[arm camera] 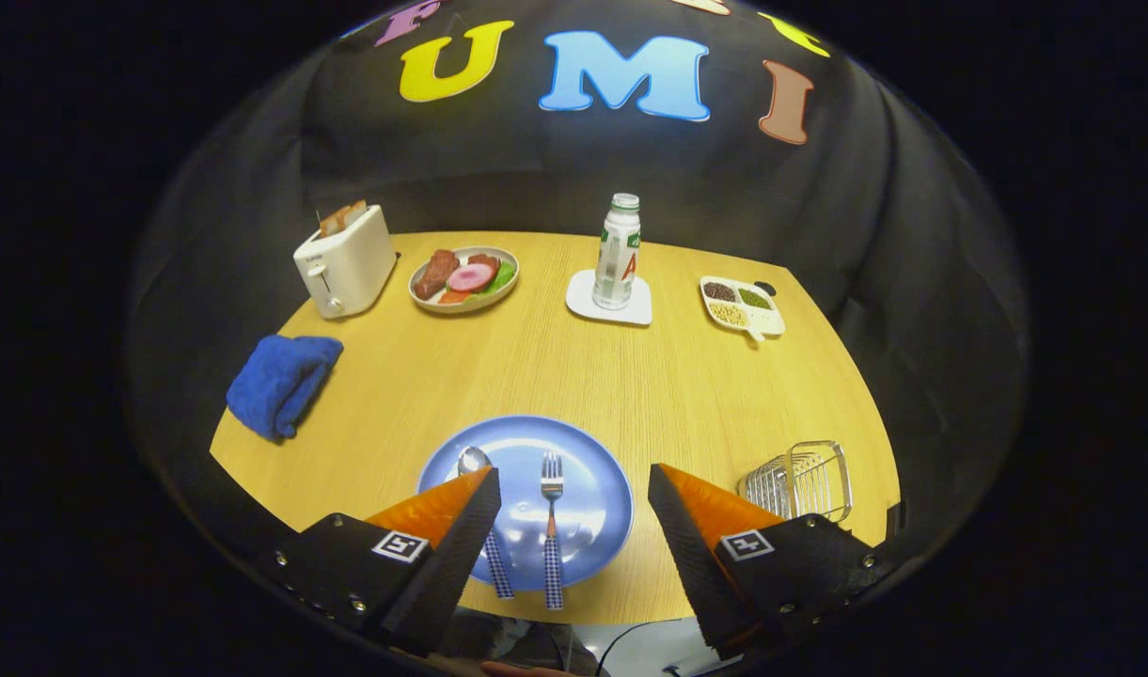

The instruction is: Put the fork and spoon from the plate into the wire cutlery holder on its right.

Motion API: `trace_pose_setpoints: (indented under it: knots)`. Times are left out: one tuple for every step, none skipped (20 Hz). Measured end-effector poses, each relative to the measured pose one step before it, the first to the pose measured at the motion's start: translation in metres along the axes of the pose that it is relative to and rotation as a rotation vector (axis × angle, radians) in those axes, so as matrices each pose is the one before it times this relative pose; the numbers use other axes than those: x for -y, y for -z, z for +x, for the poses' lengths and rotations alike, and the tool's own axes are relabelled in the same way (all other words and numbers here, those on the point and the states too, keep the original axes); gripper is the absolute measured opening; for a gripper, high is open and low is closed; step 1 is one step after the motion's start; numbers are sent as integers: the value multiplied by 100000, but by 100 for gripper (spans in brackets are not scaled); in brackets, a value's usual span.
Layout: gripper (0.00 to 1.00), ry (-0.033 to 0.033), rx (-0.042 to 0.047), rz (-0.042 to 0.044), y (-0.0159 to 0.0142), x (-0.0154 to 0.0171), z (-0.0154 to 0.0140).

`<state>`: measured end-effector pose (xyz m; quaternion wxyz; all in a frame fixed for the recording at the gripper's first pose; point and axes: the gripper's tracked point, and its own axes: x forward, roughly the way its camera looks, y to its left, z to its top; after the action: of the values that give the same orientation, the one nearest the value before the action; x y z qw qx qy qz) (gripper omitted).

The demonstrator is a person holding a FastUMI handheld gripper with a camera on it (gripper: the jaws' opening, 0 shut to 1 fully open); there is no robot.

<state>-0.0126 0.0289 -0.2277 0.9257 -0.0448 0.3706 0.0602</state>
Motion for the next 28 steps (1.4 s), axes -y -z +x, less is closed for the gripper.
trace_pose_setpoints:
  knots:
    - [97,-136,-2609,-708,754,-114,552]
    - [97,-576,-3217,-658,938,-196,639]
    - [97,-334,-2249,171,567,-132,406]
    - [97,-354,-1398,-80,472,-208,253]
    - [97,180,-1094,-338,253,-86,276]
    - [97,260,-928,-733,376,-41,384]
    - [97,760,-1170,-1791,182,46,519]
    - [93,1138,-2677,-2405,674,180,497]
    - [88,-411,-1723,-2057,334,-255,522]
    - [84,588,-2871,-1955,635,66,482]
    - [81,-96,-2530,-855,509,-127,301]
    - [80,-723,-1458,208,334,-319,150]
    - [80,-352,-1533,72,-199,-192,-191]
    - [68,-44,-2778,531,1021,-8,1436]
    - [56,-379,-2686,894,581,-54,458]
    - [44,-367,-2055,1004,123,-111,-163]
    - [44,396,-2081,447,189,59,-14]
    - [44,-486,-1401,266,201,-122,-57]
    - [44,211,-906,-483,-46,-83,-15]
    - [44,615,-1352,-1188,123,91,-24]
    - [44,396,-1723,-937,112,32,-40]
    - [44,288,-2164,-492,264,-93,213]
    - [44,-616,-1826,-353,180,-190,162]
    - [44,-1573,-1100,-864,342,-534,766]
    - [44,791,-1773,911,-1086,22,-1337]
    - [8,1050,-144,-1395,65,501,736]
    - [8,-383,-968,-735,-66,53,424]
    - [9,148,-772,-700,-69,-48,268]
